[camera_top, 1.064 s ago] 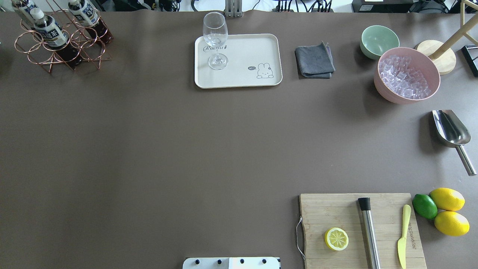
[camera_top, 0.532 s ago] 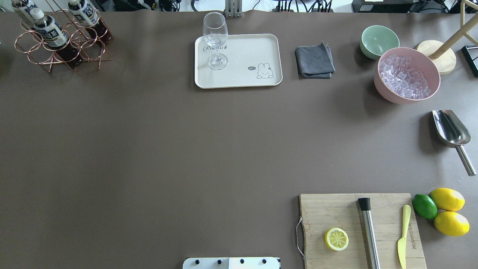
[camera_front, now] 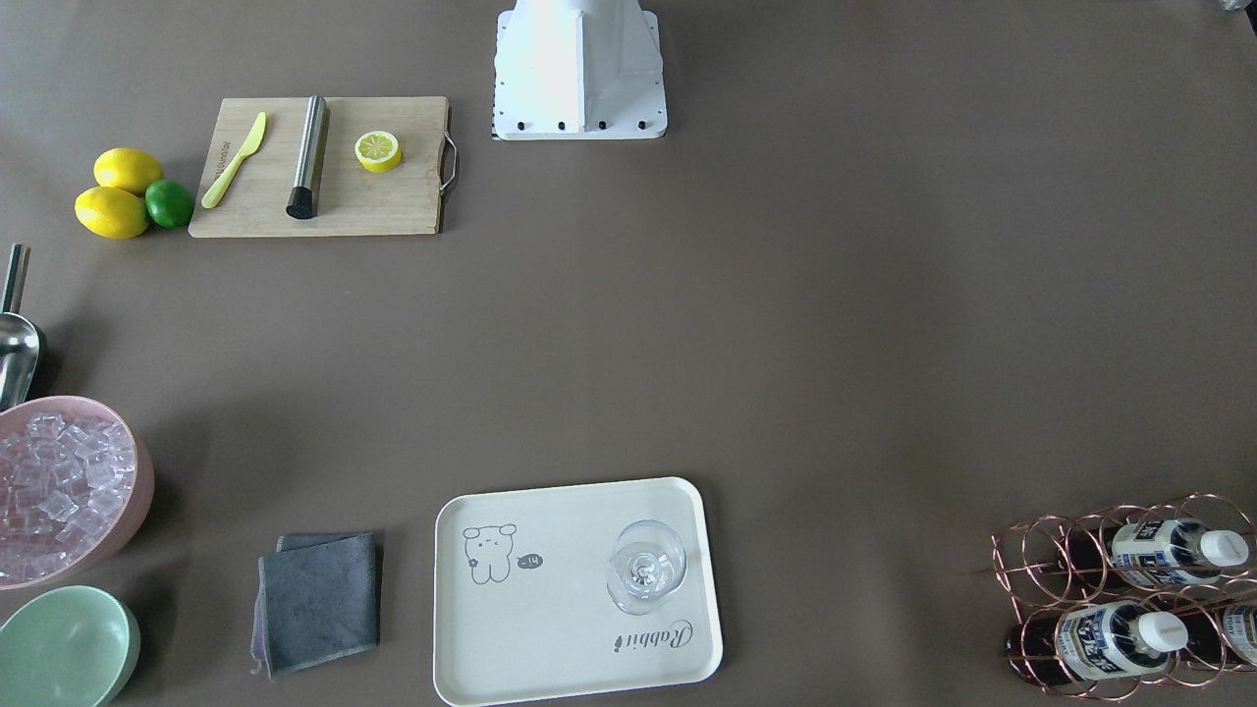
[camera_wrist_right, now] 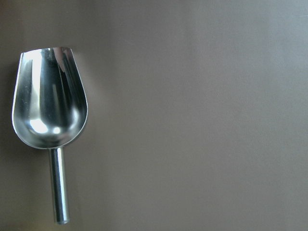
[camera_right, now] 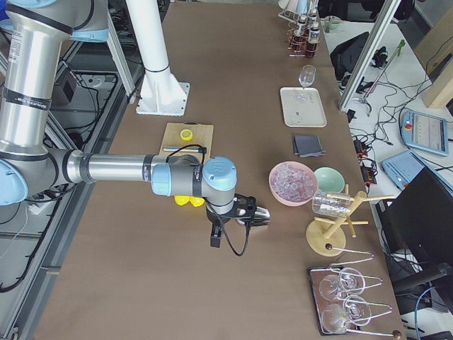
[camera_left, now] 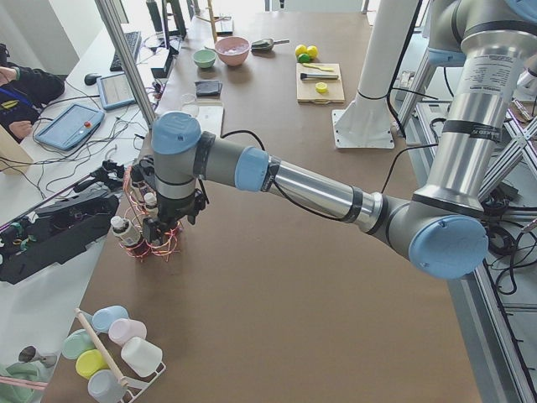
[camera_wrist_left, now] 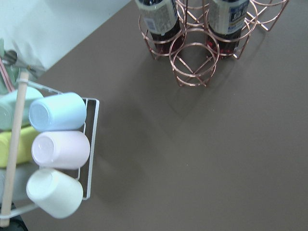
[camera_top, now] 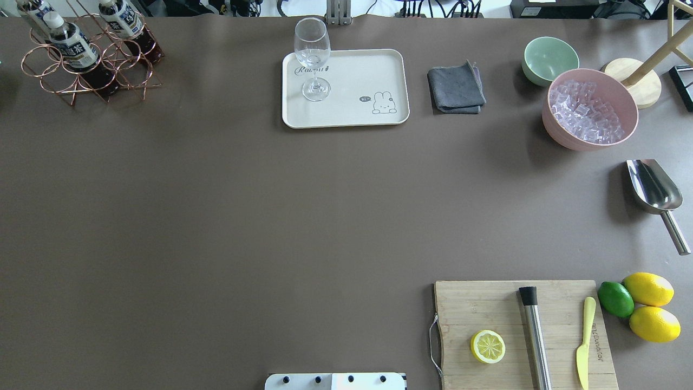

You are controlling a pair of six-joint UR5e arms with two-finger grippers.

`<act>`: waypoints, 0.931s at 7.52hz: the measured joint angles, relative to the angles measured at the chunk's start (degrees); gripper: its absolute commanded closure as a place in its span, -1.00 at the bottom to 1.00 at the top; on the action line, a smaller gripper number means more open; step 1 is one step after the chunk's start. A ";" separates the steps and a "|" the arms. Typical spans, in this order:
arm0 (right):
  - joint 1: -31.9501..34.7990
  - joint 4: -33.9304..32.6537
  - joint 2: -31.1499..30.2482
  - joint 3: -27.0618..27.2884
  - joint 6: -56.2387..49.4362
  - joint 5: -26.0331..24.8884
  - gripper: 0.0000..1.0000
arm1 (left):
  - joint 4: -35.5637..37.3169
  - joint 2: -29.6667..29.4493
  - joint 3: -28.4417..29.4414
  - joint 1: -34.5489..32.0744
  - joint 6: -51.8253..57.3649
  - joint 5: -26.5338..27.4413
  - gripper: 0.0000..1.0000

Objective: Take tea from basket to plate

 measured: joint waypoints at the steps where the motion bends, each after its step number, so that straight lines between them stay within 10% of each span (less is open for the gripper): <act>1: -0.02 0.00 0.00 0.00 -0.01 0.03 -1.00 | -0.19 -3.89 1.13 1.51 0.76 0.03 -0.95; 7: -0.02 -0.09 -0.05 0.04 -0.01 0.37 -1.00 | -11.53 -21.44 17.18 12.16 5.44 0.82 -0.95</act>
